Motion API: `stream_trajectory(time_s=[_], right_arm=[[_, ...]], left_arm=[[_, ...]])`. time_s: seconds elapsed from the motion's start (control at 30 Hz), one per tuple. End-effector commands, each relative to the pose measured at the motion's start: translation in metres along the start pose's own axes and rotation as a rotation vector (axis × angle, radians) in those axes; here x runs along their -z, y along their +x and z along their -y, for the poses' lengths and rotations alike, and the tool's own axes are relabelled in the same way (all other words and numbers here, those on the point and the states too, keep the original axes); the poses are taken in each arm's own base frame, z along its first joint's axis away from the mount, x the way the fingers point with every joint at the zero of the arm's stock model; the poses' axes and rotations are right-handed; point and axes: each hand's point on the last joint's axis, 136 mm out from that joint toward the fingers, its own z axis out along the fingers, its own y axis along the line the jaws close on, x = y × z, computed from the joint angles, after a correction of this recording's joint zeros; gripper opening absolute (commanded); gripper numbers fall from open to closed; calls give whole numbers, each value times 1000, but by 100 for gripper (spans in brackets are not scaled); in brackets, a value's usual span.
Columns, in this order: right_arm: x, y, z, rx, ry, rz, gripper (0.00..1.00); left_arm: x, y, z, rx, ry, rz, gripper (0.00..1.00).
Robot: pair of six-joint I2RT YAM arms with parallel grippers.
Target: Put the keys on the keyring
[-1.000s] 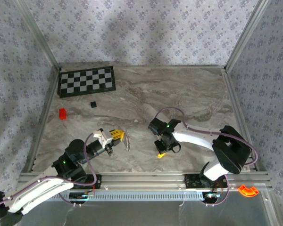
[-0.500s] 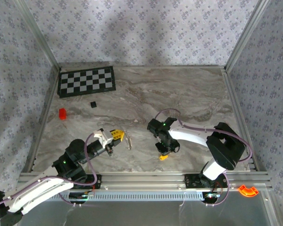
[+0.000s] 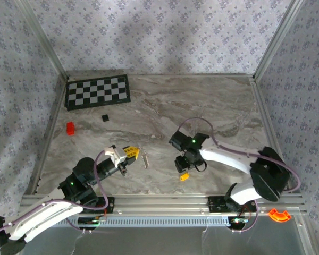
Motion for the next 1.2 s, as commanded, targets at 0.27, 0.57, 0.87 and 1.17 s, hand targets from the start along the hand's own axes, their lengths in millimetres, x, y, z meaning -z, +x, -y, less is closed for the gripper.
stream_trajectory(time_s=[0.27, 0.57, 0.87, 1.17], right_arm=[[-12, 10, 8, -186, -89, 229, 60], [-20, 11, 2, -134, -127, 299, 51], [-23, 16, 4, -106, -93, 291, 41], [-26, 27, 5, -85, -69, 247, 38]], left_arm=[[3, -18, 2, 7, 16, 68, 0], [2, -18, 3, 13, 24, 76, 0], [3, -19, 3, 12, 22, 79, 0], [6, -20, 2, 8, 20, 80, 0]])
